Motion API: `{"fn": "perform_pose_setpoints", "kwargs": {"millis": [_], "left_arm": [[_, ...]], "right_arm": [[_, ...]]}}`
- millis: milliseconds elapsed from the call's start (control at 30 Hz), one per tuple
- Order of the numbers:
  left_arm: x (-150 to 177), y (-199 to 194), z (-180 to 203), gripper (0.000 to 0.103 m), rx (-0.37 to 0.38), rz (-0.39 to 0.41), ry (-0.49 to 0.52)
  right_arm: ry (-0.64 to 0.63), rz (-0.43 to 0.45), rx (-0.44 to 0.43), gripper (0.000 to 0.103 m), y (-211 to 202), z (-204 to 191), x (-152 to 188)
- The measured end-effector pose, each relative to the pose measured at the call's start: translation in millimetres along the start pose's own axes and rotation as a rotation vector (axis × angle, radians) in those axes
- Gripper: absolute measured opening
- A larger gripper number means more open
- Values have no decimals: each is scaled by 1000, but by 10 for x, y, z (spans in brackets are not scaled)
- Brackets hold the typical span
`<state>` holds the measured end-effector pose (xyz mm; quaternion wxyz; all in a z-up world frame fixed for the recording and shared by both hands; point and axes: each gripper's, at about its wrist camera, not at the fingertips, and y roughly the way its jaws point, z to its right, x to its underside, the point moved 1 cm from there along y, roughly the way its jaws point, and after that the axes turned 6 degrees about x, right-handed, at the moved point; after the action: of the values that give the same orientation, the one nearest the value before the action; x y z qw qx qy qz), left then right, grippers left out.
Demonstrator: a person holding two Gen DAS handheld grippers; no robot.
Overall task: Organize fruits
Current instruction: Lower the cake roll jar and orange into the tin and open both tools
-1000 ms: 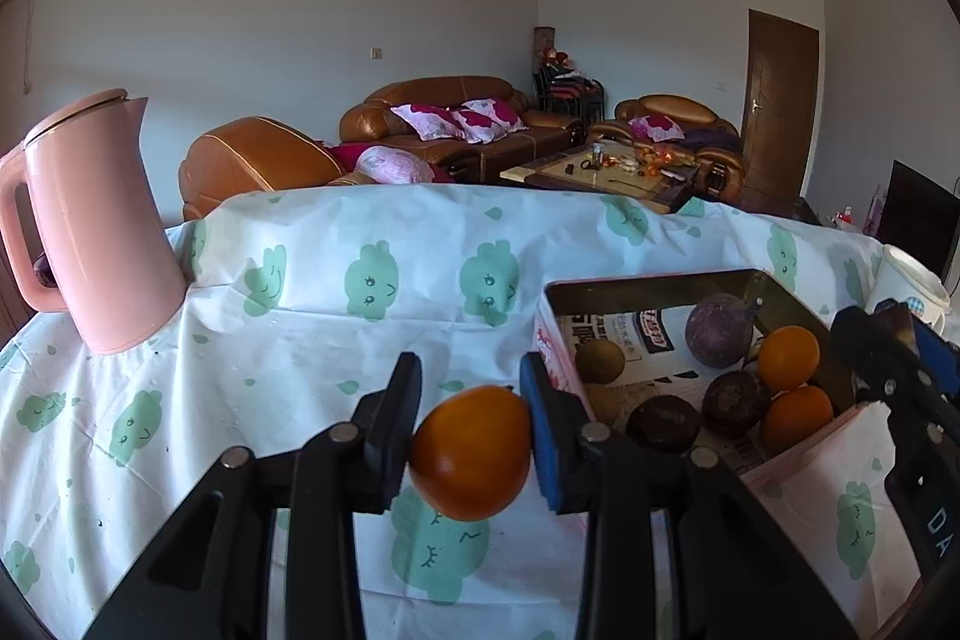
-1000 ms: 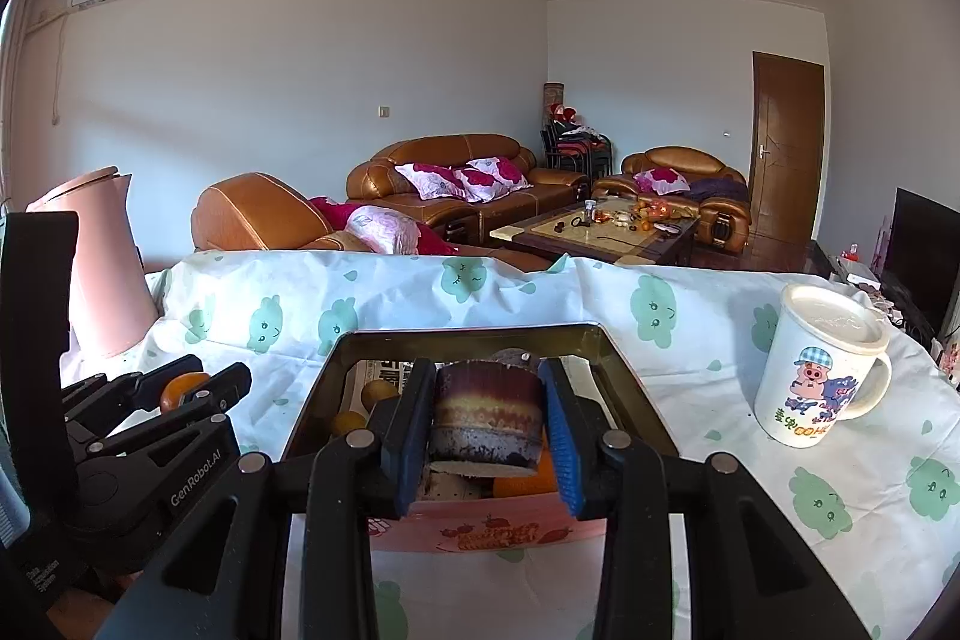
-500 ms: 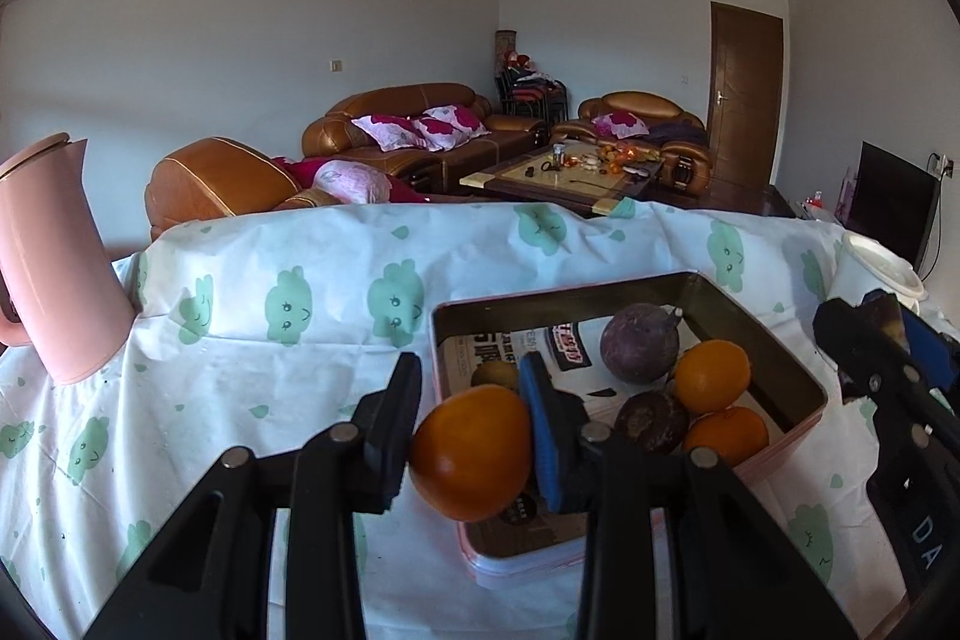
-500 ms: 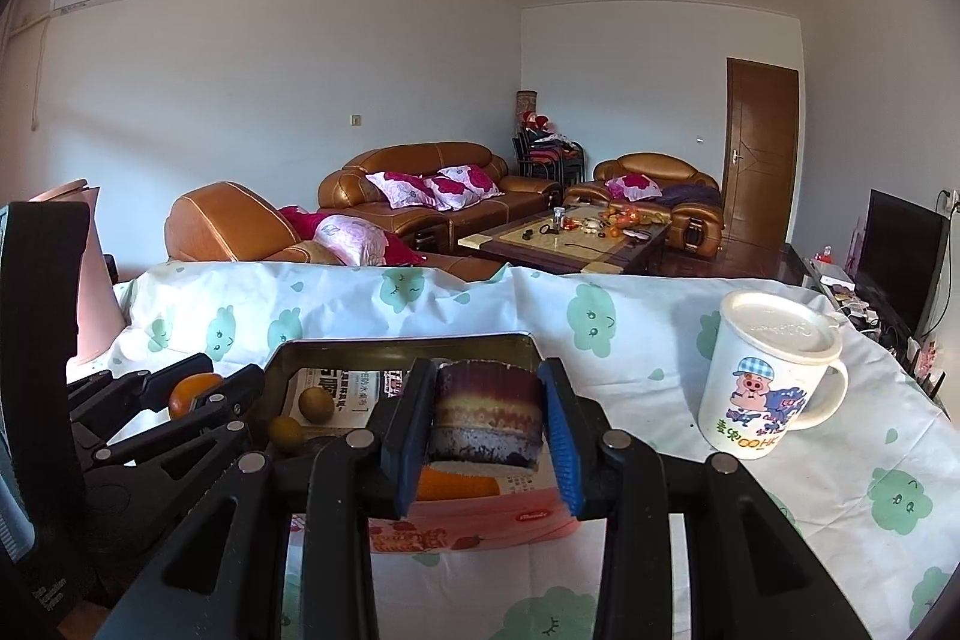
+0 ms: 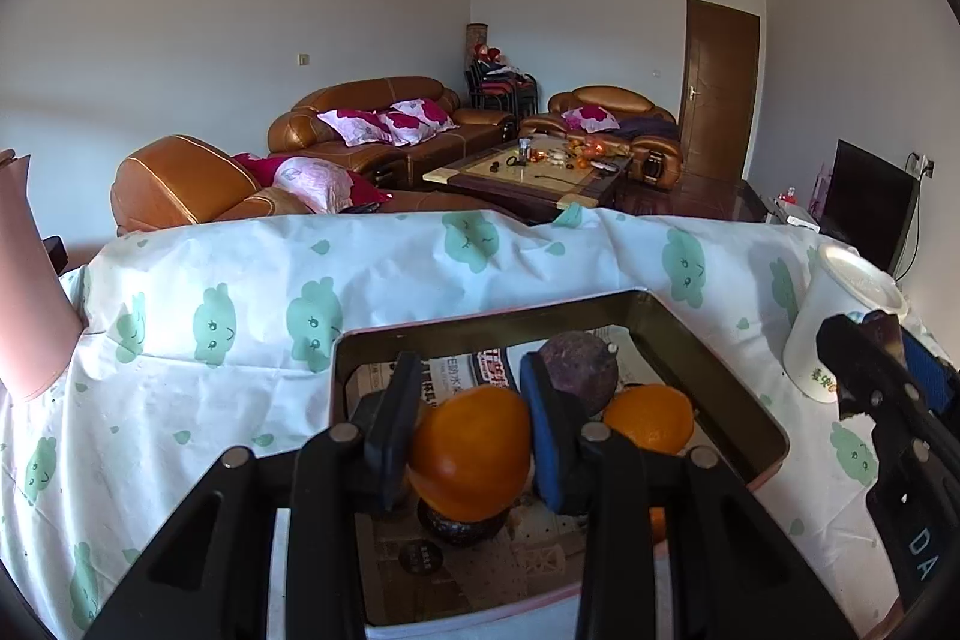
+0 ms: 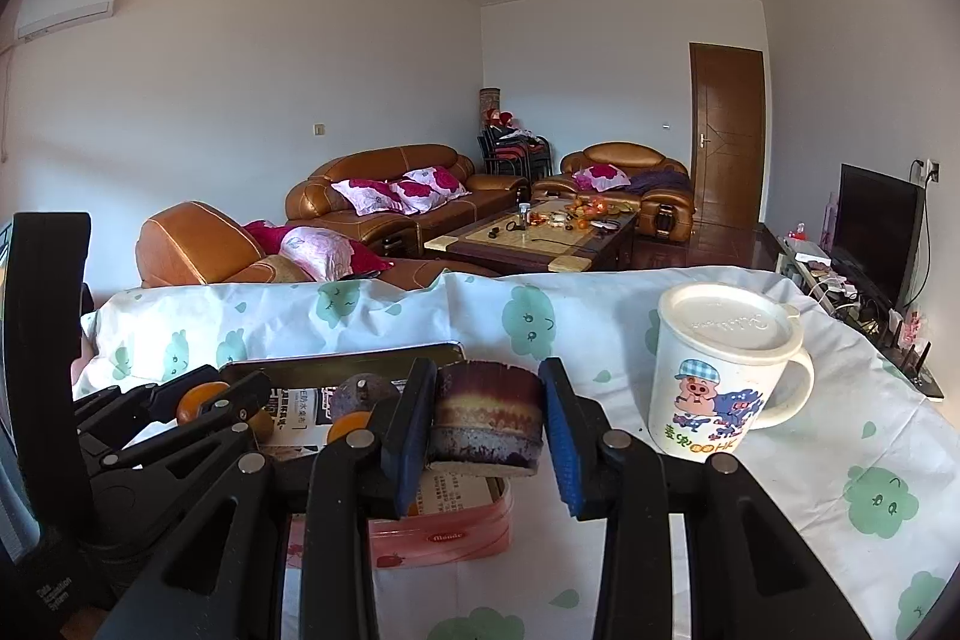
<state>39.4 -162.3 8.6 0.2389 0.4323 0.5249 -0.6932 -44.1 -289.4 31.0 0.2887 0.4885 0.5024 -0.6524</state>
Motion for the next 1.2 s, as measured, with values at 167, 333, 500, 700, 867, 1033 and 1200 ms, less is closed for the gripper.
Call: {"fn": "perform_pose_setpoints", "kwargs": {"millis": [167,333,500,700,867,1033,1200], "left_arm": [[-39,102,-93,36,-7,-13,-19],[-65,150,-186,36,-9,-22,-41],[-78,219,-213,36,-15,-38,-41],[-46,355,-225,36,-23,-73,-38],[-13,400,-192,37,-12,-99,-19],[18,265,-94,91,-9,-56,17],[10,33,-52,103,-65,33,58]], "right_arm": [[-1,-3,19,37,85,-34,-26],[4,-11,15,37,178,-114,-96],[9,-49,-18,38,378,-239,-160],[1,-146,-114,38,631,-359,-94],[98,-231,-259,39,789,-256,-42],[212,-306,-429,46,850,-181,24],[205,-212,-399,64,600,-135,-7]]}}
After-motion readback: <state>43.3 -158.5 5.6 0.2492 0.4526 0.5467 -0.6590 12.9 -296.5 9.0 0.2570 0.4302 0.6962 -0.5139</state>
